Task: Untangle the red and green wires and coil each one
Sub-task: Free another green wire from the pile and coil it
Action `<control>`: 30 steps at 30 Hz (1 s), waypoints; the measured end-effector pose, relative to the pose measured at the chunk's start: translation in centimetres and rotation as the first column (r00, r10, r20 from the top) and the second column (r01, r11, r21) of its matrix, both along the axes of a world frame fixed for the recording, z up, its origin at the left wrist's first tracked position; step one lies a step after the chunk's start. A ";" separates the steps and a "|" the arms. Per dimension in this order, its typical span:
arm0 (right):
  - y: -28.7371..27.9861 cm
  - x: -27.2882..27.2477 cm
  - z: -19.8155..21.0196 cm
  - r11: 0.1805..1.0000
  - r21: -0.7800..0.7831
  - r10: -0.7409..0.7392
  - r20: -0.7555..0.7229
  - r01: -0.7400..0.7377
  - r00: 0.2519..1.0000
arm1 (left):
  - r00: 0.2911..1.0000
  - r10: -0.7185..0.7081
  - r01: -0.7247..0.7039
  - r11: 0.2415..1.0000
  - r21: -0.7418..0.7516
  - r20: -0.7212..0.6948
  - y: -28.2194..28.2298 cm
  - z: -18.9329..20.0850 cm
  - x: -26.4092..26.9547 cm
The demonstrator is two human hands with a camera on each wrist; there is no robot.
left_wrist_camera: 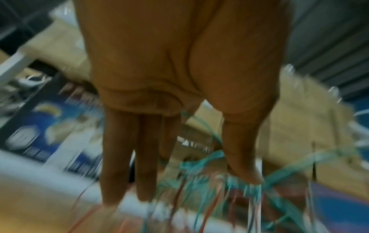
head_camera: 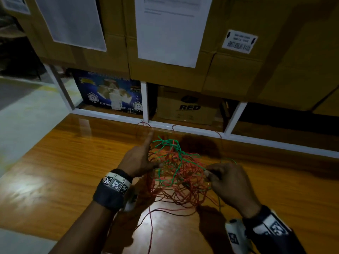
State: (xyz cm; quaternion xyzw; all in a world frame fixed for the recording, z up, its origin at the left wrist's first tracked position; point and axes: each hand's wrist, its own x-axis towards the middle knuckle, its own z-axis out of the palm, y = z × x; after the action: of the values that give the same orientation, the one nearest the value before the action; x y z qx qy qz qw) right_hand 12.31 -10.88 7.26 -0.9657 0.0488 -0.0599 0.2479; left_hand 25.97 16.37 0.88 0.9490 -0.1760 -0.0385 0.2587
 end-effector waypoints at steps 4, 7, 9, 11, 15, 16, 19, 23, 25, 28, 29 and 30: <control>2.0 -1.1 -1.3 0.996 -0.005 0.094 -0.059 -0.095 0.994 | 0.997 -0.056 0.056 0.998 0.004 0.056 0.3 3.1 -1.3; 3.5 -1.5 -1.9 0.986 -0.003 0.166 -0.081 -0.167 0.983 | 0.994 0.000 0.013 0.993 -0.119 0.113 0.5 4.7 -1.9; 4.5 -1.6 -2.1 0.982 -0.003 0.186 -0.072 -0.187 0.980 | 0.998 0.057 -0.043 0.955 -0.294 0.039 0.4 4.8 -1.9; 5.6 -1.8 -2.2 0.969 -0.051 0.235 -0.095 -0.240 0.967 | 0.983 0.099 -0.165 0.840 -0.517 -0.153 0.1 4.6 -1.9; 7.7 -1.7 -2.8 0.924 -0.138 0.337 -0.145 -0.356 0.930 | 0.798 -0.076 -0.568 0.233 -0.789 -0.598 0.3 4.5 -2.0; 8.1 -1.7 -3.0 0.915 -0.163 0.344 -0.161 -0.369 0.925 | 0.761 -0.110 -0.618 0.180 -0.766 -0.640 0.8 4.4 -1.9; 8.5 -1.7 -3.3 0.913 -0.205 0.316 -0.189 -0.352 0.930 | 0.829 0.155 -0.484 0.680 -0.550 -0.538 2.6 4.4 -2.0; 8.7 -2.0 -3.1 0.921 -0.177 0.314 -0.197 -0.348 0.929 | 0.957 0.176 -0.240 0.926 -0.291 -0.229 3.6 5.5 -1.8; 8.8 -1.9 -3.2 0.926 -0.166 0.305 -0.197 -0.338 0.932 | 0.898 -0.001 -0.294 0.741 -0.603 -0.439 3.4 7.2 -1.8; 8.7 -1.6 -3.7 0.939 -0.163 0.274 -0.184 -0.304 0.944 | 0.865 -0.027 -0.290 0.788 -0.543 -0.502 3.3 8.5 -1.2; 8.6 -1.6 -3.8 0.939 -0.172 0.268 -0.181 -0.299 0.946 | 0.905 0.077 -0.251 0.890 -0.380 -0.419 3.5 8.4 -0.7; 8.6 -1.6 -4.0 0.939 -0.183 0.260 -0.180 -0.292 0.949 | 0.947 0.170 -0.221 0.960 -0.171 -0.271 3.7 8.3 -0.3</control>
State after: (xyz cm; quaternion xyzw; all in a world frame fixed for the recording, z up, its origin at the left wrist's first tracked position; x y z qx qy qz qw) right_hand 10.73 -2.32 3.25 -0.9852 -0.0752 0.0453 0.1472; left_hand 25.72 20.07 9.23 0.9183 -0.0489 -0.1159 0.3753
